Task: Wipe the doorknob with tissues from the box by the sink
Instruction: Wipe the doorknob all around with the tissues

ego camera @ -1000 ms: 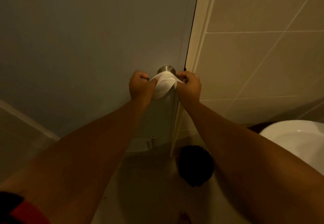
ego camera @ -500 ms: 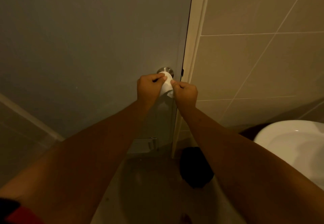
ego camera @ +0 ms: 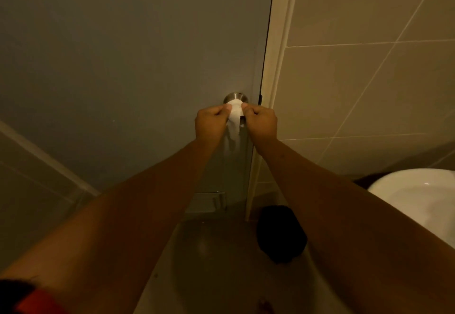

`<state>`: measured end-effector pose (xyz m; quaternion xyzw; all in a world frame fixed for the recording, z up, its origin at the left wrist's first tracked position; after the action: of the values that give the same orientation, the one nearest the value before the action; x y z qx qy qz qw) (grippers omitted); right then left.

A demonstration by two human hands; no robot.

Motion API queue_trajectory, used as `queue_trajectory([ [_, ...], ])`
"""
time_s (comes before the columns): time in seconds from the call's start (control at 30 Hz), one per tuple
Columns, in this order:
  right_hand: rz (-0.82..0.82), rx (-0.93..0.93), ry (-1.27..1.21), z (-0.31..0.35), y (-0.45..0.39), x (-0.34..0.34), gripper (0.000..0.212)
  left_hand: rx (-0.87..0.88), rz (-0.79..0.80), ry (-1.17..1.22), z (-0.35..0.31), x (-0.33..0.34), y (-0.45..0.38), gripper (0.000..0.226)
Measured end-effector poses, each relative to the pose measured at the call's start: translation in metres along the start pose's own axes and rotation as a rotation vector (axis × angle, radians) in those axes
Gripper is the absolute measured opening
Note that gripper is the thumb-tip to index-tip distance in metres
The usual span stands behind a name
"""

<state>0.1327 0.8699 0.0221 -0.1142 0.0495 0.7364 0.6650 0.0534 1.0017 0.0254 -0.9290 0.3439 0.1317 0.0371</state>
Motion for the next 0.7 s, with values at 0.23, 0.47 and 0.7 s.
queue_trajectory([
  [0.23, -0.069, -0.021, -0.083, -0.013, 0.037, -0.009, 0.026, 0.078, 0.003, -0.044, -0.014, 0.0, 0.011, 0.032],
  [0.47, -0.038, -0.153, -0.001, 0.011, 0.028, -0.005, 0.027, -0.154, 0.016, 0.079, 0.014, -0.008, 0.01, 0.033],
  [0.7, -0.028, 0.03, -0.037, -0.007, 0.02, -0.005, 0.029, 0.062, 0.014, 0.012, -0.007, -0.001, 0.011, 0.035],
])
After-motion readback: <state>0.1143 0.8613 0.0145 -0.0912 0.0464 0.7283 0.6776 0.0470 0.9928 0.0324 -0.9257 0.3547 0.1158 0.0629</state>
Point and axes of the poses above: each hand's wrist, its own y-axis away from the middle knuckle, its own x-axis out of the palm, z = x × y, the point moved 8 cm from there along -y, towards the middle knuckle, and after that the axes turned 5 degrees about -z, right-handed, at the moved point
